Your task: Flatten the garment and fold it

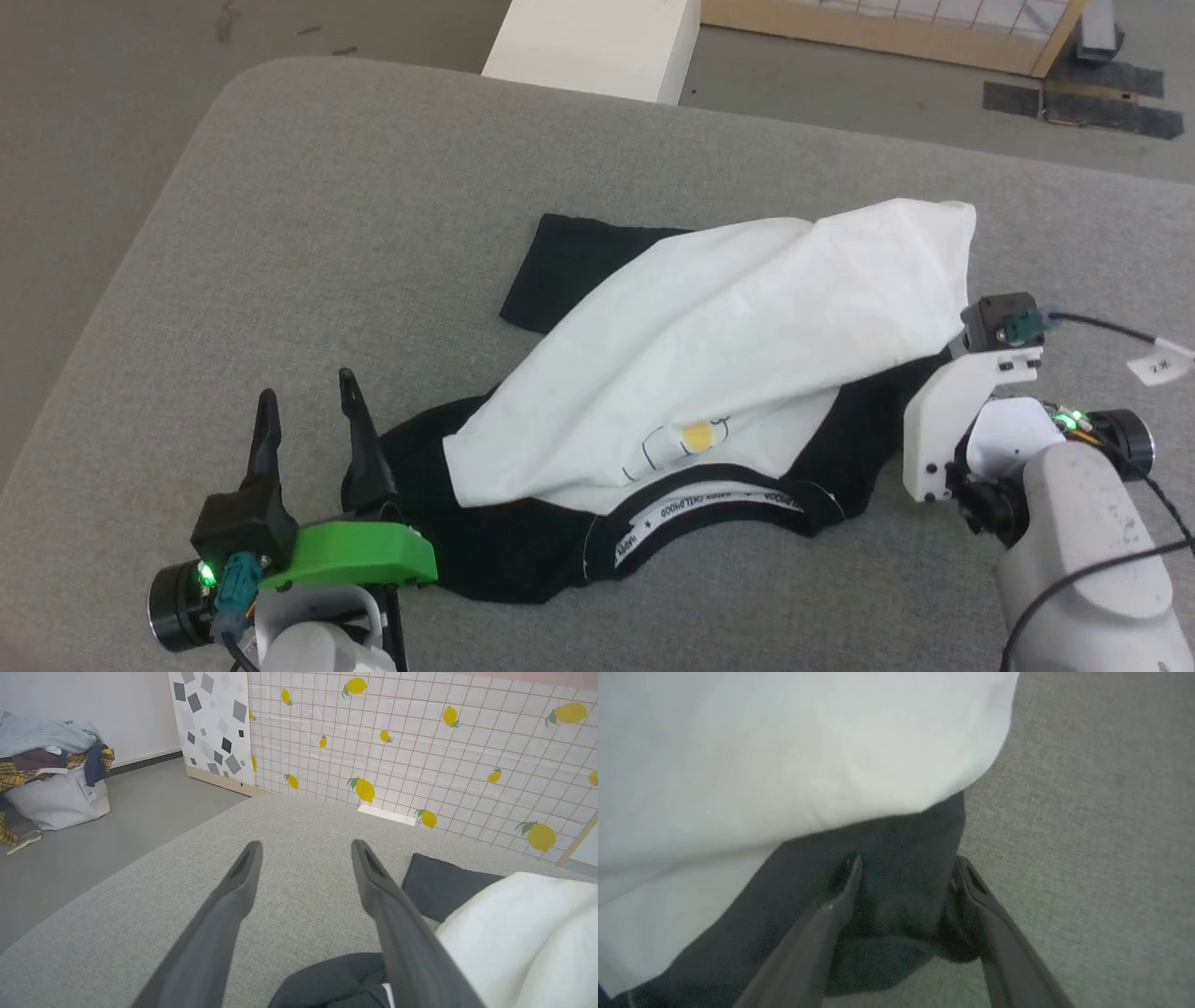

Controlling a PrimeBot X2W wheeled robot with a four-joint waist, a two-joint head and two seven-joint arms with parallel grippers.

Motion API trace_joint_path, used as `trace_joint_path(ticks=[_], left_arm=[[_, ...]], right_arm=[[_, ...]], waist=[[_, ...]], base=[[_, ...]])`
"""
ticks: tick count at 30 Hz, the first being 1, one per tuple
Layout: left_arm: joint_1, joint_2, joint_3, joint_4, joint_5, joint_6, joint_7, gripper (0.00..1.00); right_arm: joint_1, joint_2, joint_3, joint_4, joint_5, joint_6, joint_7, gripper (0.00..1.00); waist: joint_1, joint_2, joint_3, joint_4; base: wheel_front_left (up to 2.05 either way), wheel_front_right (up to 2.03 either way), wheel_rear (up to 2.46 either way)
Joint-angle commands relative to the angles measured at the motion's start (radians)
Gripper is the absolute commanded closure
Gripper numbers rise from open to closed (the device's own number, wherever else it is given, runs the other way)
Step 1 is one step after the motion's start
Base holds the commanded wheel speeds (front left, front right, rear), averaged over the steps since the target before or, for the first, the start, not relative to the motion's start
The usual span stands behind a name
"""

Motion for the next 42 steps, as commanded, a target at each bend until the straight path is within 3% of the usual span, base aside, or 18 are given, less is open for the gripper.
trace_joint_path(ticks=[1,2,3,4,6,10,16,23,29,30,31,32,37,42], left_arm=[[-0.002,-0.006,0.006,0.003,0.0,-0.011,-0.005,0.0],[-0.002,-0.007,0.01,0.009,-0.002,-0.016,-0.005,0.0],[-0.004,-0.007,0.014,0.016,-0.002,-0.02,-0.005,0.0],[-0.007,-0.008,0.019,0.023,-0.005,-0.028,-0.005,0.0],[-0.011,-0.008,0.025,0.036,-0.011,-0.038,-0.005,0.0],[-0.005,-0.008,0.022,0.042,-0.008,-0.039,-0.005,0.0],[0.013,-0.009,0.031,0.059,0.0,-0.049,-0.005,0.0],[0.015,-0.009,0.021,0.083,0.01,-0.073,-0.005,0.0],[0.02,-0.009,0.016,0.112,0.019,-0.099,-0.005,0.0],[0.022,-0.009,0.014,0.119,0.022,-0.105,-0.005,0.0],[0.023,-0.009,0.013,0.124,0.024,-0.111,-0.005,0.0],[0.024,-0.009,0.01,0.13,0.025,-0.118,-0.005,0.0],[0.032,-0.009,-0.005,0.173,0.035,-0.132,-0.005,0.0],[0.036,-0.007,-0.016,0.262,0.05,-0.094,0.064,0.0]], right_arm=[[-0.009,0.0,-0.005,0.03,0.01,-0.002,0.051,0.0],[-0.011,0.0,-0.008,0.044,0.039,-0.002,0.085,0.53],[-0.012,0.0,-0.005,0.05,0.062,-0.002,0.106,0.65],[-0.013,0.0,-0.006,0.048,0.082,-0.002,0.114,1.0],[-0.014,0.0,-0.021,0.022,0.11,-0.002,0.088,1.0],[-0.003,0.0,-0.102,-0.086,0.134,-0.002,-0.103,1.0],[0.082,0.0,-0.236,-0.276,0.088,-0.002,-0.284,1.0],[0.264,0.0,-0.416,-0.406,0.062,-0.002,-0.317,1.0],[0.399,0.0,-0.473,-0.262,0.151,-0.002,-0.196,1.0],[0.41,0.0,-0.458,-0.235,0.173,-0.002,-0.175,0.83],[0.416,0.0,-0.444,-0.224,0.183,-0.002,-0.174,0.57],[0.419,0.0,-0.429,-0.222,0.189,-0.002,-0.192,0.0],[0.415,0.0,-0.368,-0.271,0.192,-0.002,-0.366,0.0],[0.423,0.0,-0.298,-0.36,0.157,-0.002,-0.533,0.0]], waist=[[0.0,-0.0001,0.008,0.004],[0.0,-0.0001,0.005,0.001],[0.0,-0.0001,0.002,-0.004],[0.0,-0.0001,-0.001,-0.008],[0.0,-0.0001,-0.01,-0.022],[0.0,-0.0001,-0.038,-0.059],[0.0,-0.0001,-0.079,-0.14],[0.0,-0.0001,-0.105,-0.224],[0.0,-0.0001,-0.126,-0.29],[0.0,-0.0001,-0.13,-0.302],[0.0,-0.0001,-0.133,-0.31],[0.0,-0.0001,-0.136,-0.318],[0.0,-0.0001,-0.152,-0.343],[0.0,-0.0001,-0.164,-0.353]], base=[[0.0,0.0,0.0],[0.0,0.0,0.0],[0.0,0.0,0.0],[0.0,0.0,0.0],[0.0,0.0,0.0],[0.0,0.0,0.0],[0.0,0.0,0.0],[0.0,0.0,0.0],[0.0,0.0,0.0],[0.0,0.0,0.0],[0.0,0.0,0.0],[0.0,0.0,0.0],[0.0,0.0,0.0],[0.0,0.0,0.0]])
